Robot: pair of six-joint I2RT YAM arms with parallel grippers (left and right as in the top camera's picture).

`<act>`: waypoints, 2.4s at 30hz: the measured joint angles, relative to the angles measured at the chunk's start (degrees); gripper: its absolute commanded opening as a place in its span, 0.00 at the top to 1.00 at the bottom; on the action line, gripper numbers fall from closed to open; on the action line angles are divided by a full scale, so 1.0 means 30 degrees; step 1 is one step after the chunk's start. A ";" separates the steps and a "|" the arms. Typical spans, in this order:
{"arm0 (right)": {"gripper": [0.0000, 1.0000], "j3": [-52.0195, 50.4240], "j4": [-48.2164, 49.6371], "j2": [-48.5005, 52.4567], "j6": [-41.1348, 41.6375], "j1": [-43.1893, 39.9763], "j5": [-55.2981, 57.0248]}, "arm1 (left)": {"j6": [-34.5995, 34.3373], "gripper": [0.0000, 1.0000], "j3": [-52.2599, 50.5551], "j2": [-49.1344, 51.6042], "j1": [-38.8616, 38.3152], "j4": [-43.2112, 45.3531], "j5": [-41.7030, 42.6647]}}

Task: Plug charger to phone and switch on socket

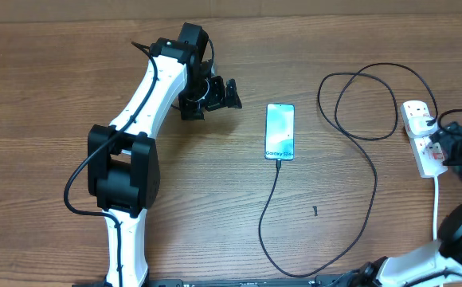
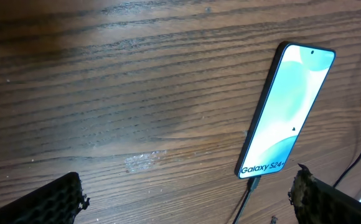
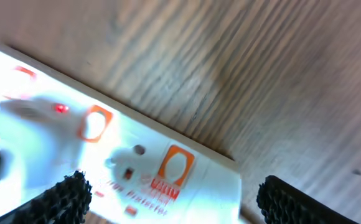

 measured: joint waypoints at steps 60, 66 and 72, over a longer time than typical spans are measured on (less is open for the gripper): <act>0.00 -0.3359 0.1421 -0.4065 -0.0029 1.0834 0.2040 | 0.0007 0.00 0.0000 0.0000 0.0000 0.0000 0.0000; 0.00 -0.3359 0.1435 -0.4065 -0.0036 1.0841 0.2047 | 0.0000 0.00 0.0000 0.0000 0.0000 0.0000 0.0000; 0.00 -0.3359 0.1435 -0.4065 -0.0029 1.0834 0.2047 | 0.0000 0.00 0.0000 0.0000 -0.0219 0.0000 -0.0051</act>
